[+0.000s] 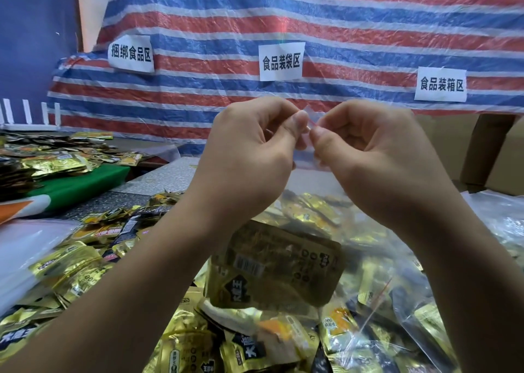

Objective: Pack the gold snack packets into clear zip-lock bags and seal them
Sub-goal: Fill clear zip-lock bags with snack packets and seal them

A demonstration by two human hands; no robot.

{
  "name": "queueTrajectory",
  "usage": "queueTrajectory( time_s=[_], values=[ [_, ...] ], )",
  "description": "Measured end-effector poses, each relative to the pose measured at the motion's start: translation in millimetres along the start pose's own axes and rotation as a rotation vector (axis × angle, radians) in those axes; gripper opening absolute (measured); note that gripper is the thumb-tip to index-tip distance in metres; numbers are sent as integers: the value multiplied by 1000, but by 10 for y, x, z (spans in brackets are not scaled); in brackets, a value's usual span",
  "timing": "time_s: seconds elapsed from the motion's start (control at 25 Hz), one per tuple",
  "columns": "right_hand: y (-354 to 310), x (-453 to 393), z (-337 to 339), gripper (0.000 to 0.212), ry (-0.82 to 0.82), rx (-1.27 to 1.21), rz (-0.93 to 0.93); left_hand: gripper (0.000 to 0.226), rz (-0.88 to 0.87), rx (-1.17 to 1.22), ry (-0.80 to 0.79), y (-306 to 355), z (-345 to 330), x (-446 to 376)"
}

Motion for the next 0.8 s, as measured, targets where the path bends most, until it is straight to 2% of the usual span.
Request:
queueTrajectory(
  time_s=[0.44,0.8],
  values=[
    [11,37,-15,17,13,43,-74,15,-66,-109,-11,71,-19,53],
    [13,38,-11,18,34,41,-92,17,-52,-110,112,27,22,75]
  ],
)
Point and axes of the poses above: each hand's wrist, its own x-axis away from the middle knuckle, its own z-axis out of the back of the hand, y = z × x, the point moved 8 cm from there along -x, towards the middle knuckle, and after that the axes turned 11 degrees about -x, right-handed, at the moved point
